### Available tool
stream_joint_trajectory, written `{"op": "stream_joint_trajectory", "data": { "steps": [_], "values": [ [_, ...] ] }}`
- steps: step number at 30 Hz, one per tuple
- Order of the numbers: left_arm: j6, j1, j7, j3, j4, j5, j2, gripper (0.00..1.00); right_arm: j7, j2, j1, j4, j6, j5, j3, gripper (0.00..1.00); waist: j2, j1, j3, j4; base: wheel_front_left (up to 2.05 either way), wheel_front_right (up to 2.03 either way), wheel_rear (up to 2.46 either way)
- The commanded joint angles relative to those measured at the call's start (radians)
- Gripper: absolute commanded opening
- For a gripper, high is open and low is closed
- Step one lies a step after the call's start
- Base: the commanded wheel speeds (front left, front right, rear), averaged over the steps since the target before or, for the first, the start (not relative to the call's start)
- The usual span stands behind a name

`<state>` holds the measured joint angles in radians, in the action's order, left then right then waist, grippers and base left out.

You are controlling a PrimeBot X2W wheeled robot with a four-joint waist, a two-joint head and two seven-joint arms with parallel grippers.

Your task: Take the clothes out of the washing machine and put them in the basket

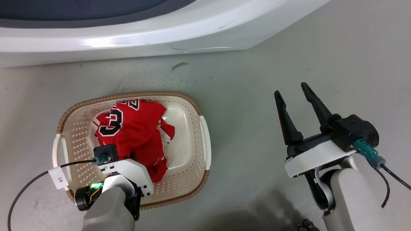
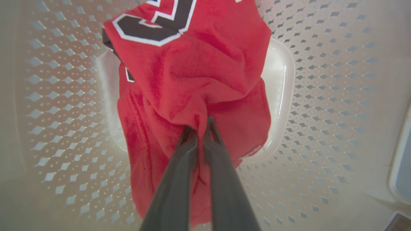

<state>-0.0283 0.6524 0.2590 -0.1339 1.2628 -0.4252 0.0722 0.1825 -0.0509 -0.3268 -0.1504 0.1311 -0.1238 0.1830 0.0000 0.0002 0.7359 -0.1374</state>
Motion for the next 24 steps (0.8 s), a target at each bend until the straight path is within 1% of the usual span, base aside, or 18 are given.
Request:
{"op": "stream_joint_trajectory", "data": {
  "steps": [1, 2, 3, 7, 10, 18, 24],
  "values": [
    [-0.006, 0.012, -0.003, 0.0, 0.007, -0.002, 0.007, 0.45, 0.009, 0.001, -0.015, -0.011, -0.001, -0.004, 0.001, 1.0, 0.0, -0.0002, -0.003, -0.003, 0.0, 0.0, 0.0],
    [-0.005, 0.012, -0.004, -0.002, 0.01, -0.002, 0.007, 0.95, 0.013, 0.001, -0.018, -0.019, -0.001, -0.005, 0.0, 1.0, 0.0, -0.0002, -0.01, -0.002, 0.0, 0.0, 0.0],
    [-0.006, 0.012, -0.003, -0.004, 0.012, -0.001, 0.008, 1.0, 0.015, 0.001, -0.019, -0.028, -0.001, -0.006, -0.002, 1.0, 0.0, -0.0002, -0.02, 0.0, 0.0, 0.0, 0.0],
    [0.001, -0.016, 0.003, -0.004, 0.016, -0.008, 0.004, 1.0, 0.03, 0.001, -0.013, -0.067, -0.001, -0.008, -0.006, 1.0, 0.0, -0.0002, -0.094, 0.012, 0.0, 0.0, 0.0],
    [0.013, -0.047, 0.007, -0.004, -0.007, -0.006, -0.001, 1.0, 0.039, 0.001, 0.005, -0.094, -0.001, -0.013, -0.011, 1.0, 0.0, -0.0002, -0.177, 0.022, 0.0, 0.0, 0.0],
    [0.012, -0.202, 0.006, 0.028, -0.214, 0.041, -0.003, 1.0, 0.031, 0.001, 0.089, -0.124, -0.001, -0.001, -0.042, 1.0, 0.0, -0.0002, -0.415, 0.053, 0.0, 0.0, 0.0],
    [0.005, -0.31, 0.006, 0.076, -0.42, 0.106, -0.005, 1.0, 0.007, 0.001, 0.143, -0.099, -0.001, 0.017, -0.078, 1.0, 0.0, -0.0002, -0.523, 0.07, 0.0, 0.0, 0.0]
  ]
}}
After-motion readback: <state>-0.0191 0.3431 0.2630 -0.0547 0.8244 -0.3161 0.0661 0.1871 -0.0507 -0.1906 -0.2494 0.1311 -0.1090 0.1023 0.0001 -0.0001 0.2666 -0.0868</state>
